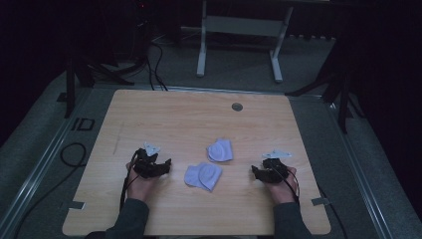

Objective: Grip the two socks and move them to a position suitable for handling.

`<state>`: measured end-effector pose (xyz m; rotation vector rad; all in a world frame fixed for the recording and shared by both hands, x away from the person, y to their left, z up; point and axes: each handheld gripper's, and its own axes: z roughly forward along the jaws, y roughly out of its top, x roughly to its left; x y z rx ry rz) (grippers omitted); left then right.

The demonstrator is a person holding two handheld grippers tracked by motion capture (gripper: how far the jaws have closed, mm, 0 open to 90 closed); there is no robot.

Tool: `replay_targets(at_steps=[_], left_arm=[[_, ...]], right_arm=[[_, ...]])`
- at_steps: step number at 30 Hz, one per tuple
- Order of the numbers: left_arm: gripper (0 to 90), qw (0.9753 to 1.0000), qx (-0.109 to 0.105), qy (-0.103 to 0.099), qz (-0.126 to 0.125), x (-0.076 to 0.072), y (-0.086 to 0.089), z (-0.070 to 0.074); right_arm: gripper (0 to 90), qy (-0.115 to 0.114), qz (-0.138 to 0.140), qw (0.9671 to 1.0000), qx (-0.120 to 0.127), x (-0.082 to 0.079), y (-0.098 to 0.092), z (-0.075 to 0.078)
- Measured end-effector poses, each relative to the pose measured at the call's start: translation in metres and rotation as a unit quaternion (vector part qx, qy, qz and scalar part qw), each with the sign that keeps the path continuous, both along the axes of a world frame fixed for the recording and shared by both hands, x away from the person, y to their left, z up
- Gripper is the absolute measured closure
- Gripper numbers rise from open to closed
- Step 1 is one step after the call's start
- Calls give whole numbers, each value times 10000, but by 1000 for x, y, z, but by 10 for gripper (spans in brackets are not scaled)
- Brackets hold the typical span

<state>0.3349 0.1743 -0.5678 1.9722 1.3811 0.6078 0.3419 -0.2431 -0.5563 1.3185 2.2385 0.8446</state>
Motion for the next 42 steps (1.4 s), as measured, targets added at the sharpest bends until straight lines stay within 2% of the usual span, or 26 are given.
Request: replay_targets(at_steps=[10,13,19,25,32,37,40,42], left_arm=[[291,10000,-5,-4,-6,0,0,0],[289,10000,-6,-5,-4,0,0,0],[287,10000,-4,1,-7,0,0,0],[286,10000,-6,1,-7,0,-1,0],[286,10000,-11,-1,-2,0,-1,0],[285,10000,-12,-1,-2,0,-1,0],[285,10000,-14,-3,-4,0,-1,0],[285,10000,-14,-3,-5,0,-1,0]], right_arm=[[502,-46,344,9992,-171,-6,10,7],[522,-72,469,9984,-306,-8,13,9],[553,-125,690,9969,-350,-13,21,15],[651,-122,926,9950,-358,-16,26,18],[734,-158,1047,9935,-416,-20,33,22],[840,-201,1122,9923,-481,-24,38,25],[898,-301,1173,9915,-480,-28,42,28],[900,-345,1236,9909,-403,-30,46,31]])
